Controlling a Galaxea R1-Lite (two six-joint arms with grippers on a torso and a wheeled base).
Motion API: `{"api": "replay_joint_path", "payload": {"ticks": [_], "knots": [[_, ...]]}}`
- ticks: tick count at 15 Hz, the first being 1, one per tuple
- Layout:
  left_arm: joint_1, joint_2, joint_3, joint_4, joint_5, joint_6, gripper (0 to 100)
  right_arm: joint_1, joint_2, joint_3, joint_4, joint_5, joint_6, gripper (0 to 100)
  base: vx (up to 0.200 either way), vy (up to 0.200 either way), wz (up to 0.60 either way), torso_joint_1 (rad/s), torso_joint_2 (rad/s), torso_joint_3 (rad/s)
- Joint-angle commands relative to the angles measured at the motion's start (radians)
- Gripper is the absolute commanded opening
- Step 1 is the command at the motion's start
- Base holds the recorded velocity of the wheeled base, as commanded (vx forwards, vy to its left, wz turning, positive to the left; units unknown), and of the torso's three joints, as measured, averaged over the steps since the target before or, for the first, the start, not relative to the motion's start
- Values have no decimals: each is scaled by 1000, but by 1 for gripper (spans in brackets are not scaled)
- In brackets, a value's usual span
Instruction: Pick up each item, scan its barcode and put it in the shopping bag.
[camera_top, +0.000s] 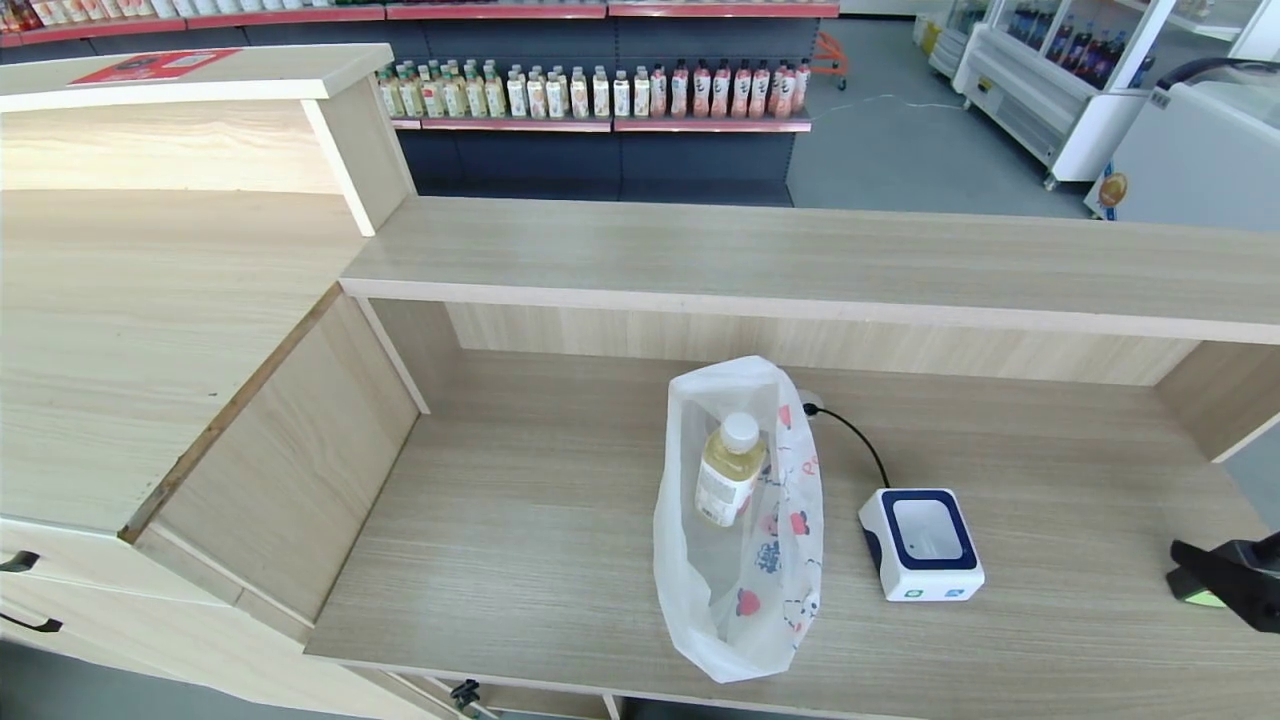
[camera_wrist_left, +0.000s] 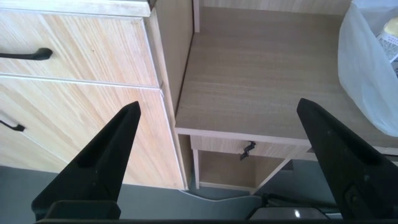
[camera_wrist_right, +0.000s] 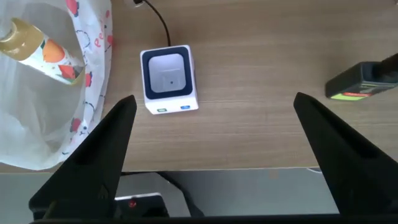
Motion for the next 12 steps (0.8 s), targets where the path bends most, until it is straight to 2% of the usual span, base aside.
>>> {"api": "replay_joint_path", "payload": {"ticks": [1,2,5,12], "knots": [[0,0,0,0,0,2,100,-33,-172,-15,92,-2,-3,100,0,0,0,0,0,0],[0,0,0,0,0,-1,100,-33,-198,-9,116,-12,-3,100,0,0,0,0,0,0],[0,0,0,0,0,2,100,-33,-248,-16,222,-16,-3,100,0,-200,0,-1,4,4],[0,0,0,0,0,0,100,-27,-139,-56,230,-12,-3,100,0,-200,0,3,0,3]]}}
